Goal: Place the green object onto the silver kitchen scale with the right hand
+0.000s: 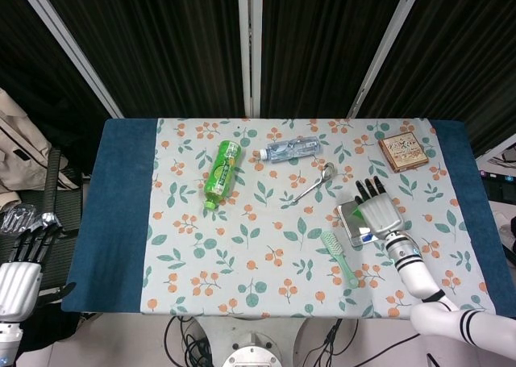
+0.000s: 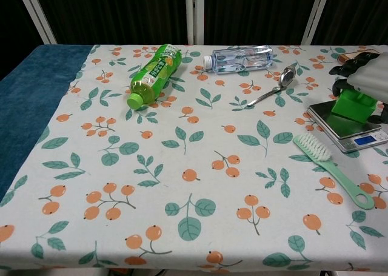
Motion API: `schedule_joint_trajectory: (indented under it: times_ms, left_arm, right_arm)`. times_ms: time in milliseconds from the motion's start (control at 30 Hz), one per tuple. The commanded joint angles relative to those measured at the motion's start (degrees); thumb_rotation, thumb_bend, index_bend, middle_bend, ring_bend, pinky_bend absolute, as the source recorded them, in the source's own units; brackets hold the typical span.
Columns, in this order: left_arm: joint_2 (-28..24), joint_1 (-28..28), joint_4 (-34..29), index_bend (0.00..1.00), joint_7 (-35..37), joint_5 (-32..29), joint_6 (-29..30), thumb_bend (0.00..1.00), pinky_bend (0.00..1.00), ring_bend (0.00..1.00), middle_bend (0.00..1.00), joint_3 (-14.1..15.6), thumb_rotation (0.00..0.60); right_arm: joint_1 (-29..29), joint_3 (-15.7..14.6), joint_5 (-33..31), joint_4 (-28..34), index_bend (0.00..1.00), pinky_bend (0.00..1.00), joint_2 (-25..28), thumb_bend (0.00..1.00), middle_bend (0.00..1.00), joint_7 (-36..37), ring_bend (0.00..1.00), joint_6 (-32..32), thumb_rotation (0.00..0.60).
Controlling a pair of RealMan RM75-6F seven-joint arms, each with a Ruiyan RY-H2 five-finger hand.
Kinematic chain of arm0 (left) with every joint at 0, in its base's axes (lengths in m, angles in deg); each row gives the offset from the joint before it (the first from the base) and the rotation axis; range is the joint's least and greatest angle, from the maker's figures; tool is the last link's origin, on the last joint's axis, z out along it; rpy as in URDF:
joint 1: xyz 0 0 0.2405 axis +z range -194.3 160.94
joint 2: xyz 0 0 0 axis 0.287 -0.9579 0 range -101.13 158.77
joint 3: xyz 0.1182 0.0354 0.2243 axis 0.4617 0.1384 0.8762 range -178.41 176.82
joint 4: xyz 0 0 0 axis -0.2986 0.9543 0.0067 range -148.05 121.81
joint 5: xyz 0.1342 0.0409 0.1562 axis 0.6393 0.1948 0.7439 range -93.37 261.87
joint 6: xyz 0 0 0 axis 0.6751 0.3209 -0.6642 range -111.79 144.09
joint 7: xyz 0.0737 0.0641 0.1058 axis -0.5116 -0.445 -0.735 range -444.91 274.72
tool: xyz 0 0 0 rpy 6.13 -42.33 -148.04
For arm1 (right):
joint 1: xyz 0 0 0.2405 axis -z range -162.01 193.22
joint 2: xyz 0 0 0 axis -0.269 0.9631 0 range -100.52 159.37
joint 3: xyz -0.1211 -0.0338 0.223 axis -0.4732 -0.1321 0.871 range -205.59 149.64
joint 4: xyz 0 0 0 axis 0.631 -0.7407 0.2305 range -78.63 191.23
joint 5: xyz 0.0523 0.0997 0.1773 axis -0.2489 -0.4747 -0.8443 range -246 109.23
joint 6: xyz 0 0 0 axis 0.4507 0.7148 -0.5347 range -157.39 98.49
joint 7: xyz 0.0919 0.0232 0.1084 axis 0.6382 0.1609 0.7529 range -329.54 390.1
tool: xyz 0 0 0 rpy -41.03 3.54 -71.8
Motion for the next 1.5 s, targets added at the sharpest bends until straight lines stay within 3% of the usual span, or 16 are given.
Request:
schedule_joint_trajectory:
  times_ms: [33,200,467,600,667,733,800,1067,1233,1367,1500]
  left_arm:
    - [0.1,0.0,0.1,0.03,0.1,0.0,-0.1,0.05,0.00,0.00,0.03,0.0,0.600]
    - [0.2,-0.1,0.4,0.03,0.4,0.0,-0.1,0.05,0.00,0.00,0.03,-0.1,0.600]
    - [0.3,0.1,0.9,0.03,1.0,0.0,0.2,0.05,0.00,0.00,0.03,-0.1,0.600]
    - [0.3,0.1,1.0,0.03,1.2,0.0,0.2,0.05,0.00,0.00,0.03,-0.1,0.600]
    - [0.3,0.1,1.0,0.03,1.2,0.0,0.3,0.05,0.00,0.00,0.03,-0.1,0.600]
    - [0.4,0.1,1.0,0.03,1.2,0.1,0.3,0.05,0.00,0.00,0.03,-0.1,0.600]
    - [0.3,0.1,1.0,0.03,1.2,0.1,0.4,0.05,0.00,0.00,0.03,-0.1,0.600]
    - [0.3,0.2,1.0,0.03,1.3,0.1,0.5,0.05,0.00,0.00,0.03,-0.1,0.600]
    - [0.1,0.3,0.8,0.03,1.3,0.2,0.9,0.05,0.00,0.00,0.03,-0.2,0.600]
    - [0.1,0.3,0.7,0.03,1.4,0.1,1.1,0.05,0.00,0.00,0.03,-0.4,0.600]
    - [0.3,0.2,0.4,0.03,0.9,0.2,1.0,0.05,0.00,0.00,0.03,-0.4,0.600]
  right_arm:
    - [0.1,-0.2,0.1,-0.3,0.64,0.00,-0.5,0.23,0.02,-0.3,0.00,-0.1,0.600]
    - [0.4,-0.4,0.8,-0.4,0.62,0.00,-0.8,0.23,0.02,-0.3,0.00,0.2,0.600]
    - [0.9,-0.5,1.5,0.9,0.35,0.00,-0.4,0.23,0.01,-0.4,0.00,0.7,0.600]
    - [1.2,-0.6,2.2,1.8,0.31,0.00,0.0,0.22,0.01,-0.4,0.00,1.2,0.600]
    - [1.2,-0.7,2.2,2.2,0.23,0.00,0.2,0.22,0.01,-0.5,0.00,1.1,0.600]
    - [1.2,-0.6,1.9,2.6,0.07,0.00,0.4,0.18,0.00,-0.6,0.00,1.0,0.600]
    - [1.2,-0.4,1.8,2.9,0.00,0.00,0.5,0.14,0.00,-0.7,0.00,1.1,0.600]
    - [1.8,0.3,2.9,4.9,0.00,0.00,2.1,0.04,0.00,1.1,0.00,2.3,0.600]
    - [4.7,0.8,7.4,11.8,0.00,0.00,7.7,0.04,0.00,5.7,0.00,8.5,0.600]
    - [11.1,-1.0,16.2,19.0,0.00,0.00,15.9,0.04,0.00,17.1,0.00,17.9,0.600]
    - [19.4,-4.4,23.6,18.0,0.00,0.00,19.8,0.03,0.00,30.4,0.00,28.2,0.600]
